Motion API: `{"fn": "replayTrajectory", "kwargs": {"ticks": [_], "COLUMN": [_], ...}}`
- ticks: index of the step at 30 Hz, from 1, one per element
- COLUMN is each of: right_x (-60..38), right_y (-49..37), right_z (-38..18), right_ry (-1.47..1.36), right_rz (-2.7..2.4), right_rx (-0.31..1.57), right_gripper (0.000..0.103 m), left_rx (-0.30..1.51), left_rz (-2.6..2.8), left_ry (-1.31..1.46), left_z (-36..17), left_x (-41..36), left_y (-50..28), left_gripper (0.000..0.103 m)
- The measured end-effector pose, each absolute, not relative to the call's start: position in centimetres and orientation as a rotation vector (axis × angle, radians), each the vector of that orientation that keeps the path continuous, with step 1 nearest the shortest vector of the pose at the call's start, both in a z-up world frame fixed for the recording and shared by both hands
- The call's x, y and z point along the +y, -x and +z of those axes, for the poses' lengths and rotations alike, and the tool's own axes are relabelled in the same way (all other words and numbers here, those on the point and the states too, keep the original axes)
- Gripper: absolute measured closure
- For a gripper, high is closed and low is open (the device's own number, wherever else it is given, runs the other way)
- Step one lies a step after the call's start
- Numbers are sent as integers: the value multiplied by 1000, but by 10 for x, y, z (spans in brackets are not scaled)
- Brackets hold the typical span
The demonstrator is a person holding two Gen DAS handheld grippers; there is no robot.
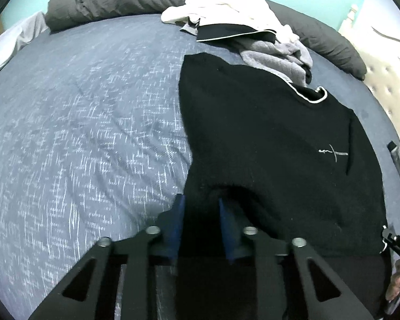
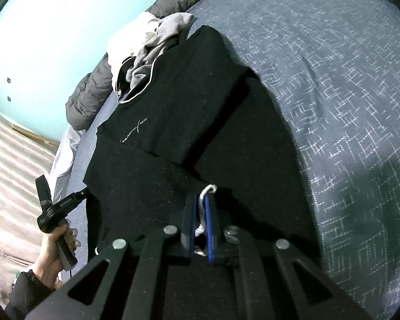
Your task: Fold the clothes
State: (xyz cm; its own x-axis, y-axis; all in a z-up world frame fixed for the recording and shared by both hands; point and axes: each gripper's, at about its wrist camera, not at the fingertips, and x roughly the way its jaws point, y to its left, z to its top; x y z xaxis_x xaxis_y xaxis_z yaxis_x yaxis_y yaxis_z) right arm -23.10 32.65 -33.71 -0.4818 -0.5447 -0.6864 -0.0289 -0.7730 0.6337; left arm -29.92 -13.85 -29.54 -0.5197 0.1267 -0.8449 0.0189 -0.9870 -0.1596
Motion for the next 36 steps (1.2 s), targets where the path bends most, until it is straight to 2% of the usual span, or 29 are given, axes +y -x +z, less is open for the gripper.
{"fn": "replayTrajectory", "kwargs": {"ticks": [1, 4, 9, 11, 16, 18, 20, 21, 23, 26, 29, 34, 36], "right_x": [326, 325, 325, 327, 327, 327, 327, 329, 329, 331, 319, 286, 287], "right_y": [231, 232, 232, 232, 233, 233, 232, 230, 226, 220, 220, 234, 233], "right_z": [-337, -335, -337, -339, -339, -339, -339, -338, -331, -309, -294, -325, -341], "right_ry": [-1380, -1378, -1389, -1399, -1404, -1411, -1455, -1465, -1480, -1390, -1270, -1440, -1510], "right_rz": [-2308, -2310, -2321, -2320, -2325, -2330, -2348, -2351, -2403, -2515, -2526, -2375, -2328], "right_rx": [-848, -843, -822, -829, -827, -817, -789, -794, -757, -687, -621, -524, -560], "right_gripper": [97, 97, 97, 97, 97, 97, 97, 97, 97, 97, 97, 97, 97], "left_rx": [-209, -256, -527, -571, -554, -536, -569, -576, -514, -397, -358, -348, -367], "left_rz": [2676, 2704, 2683, 2679, 2690, 2723, 2774, 2791, 2811, 2763, 2705, 2649, 2637], "left_ry": [1505, 1469, 1486, 1480, 1484, 1472, 1410, 1374, 1341, 1347, 1375, 1479, 1504], "left_z": [-295, -291, -306, -310, -303, -294, -282, -276, -265, -263, -272, -299, -306], "left_x": [-139, -149, -181, -183, -179, -178, -178, -175, -165, -139, -119, -101, -101], "left_y": [300, 296, 294, 293, 288, 281, 271, 267, 263, 268, 276, 284, 283], "left_gripper": [94, 96, 97, 97, 88, 77, 72, 63, 55, 54, 54, 54, 54]}}
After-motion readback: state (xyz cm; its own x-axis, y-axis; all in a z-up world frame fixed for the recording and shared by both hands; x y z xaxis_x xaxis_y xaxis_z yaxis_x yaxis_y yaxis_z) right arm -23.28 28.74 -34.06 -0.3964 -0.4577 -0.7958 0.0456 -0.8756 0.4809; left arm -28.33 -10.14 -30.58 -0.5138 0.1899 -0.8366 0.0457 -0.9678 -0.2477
